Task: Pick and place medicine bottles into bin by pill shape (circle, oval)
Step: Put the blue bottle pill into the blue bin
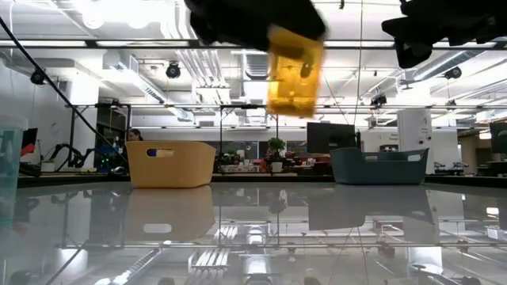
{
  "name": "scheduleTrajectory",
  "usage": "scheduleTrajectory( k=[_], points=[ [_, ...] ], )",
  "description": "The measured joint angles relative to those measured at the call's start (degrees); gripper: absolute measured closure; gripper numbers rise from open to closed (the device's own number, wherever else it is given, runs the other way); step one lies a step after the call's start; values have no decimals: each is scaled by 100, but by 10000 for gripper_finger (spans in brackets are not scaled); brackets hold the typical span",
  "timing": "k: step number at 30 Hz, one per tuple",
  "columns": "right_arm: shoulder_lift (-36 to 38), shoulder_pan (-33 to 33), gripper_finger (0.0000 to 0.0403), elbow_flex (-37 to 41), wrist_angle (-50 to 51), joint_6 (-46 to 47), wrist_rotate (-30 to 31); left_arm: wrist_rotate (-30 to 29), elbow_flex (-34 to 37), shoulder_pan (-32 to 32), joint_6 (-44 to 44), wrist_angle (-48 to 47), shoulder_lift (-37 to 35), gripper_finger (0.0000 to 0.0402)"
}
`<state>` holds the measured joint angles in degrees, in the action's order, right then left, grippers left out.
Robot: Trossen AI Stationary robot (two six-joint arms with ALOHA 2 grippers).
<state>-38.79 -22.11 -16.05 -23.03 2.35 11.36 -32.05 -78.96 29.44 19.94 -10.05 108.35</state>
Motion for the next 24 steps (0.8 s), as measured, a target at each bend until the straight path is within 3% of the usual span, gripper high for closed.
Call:
scheduleTrajectory(
  k=[6, 15, 24],
  points=[
    [0, 2, 252, -2, -4, 21, 82, -157, 407, -63, -363, -343, -829, 210],
    [-4, 59, 252, -22, -186, 15, 390, -696, 1693, -278, -397, -349, -2429, 210],
    [-4, 633, 252, -28, -709, -505, 541, -801, 3018, -1167, -514, -353, -4033, 210]
  ],
)
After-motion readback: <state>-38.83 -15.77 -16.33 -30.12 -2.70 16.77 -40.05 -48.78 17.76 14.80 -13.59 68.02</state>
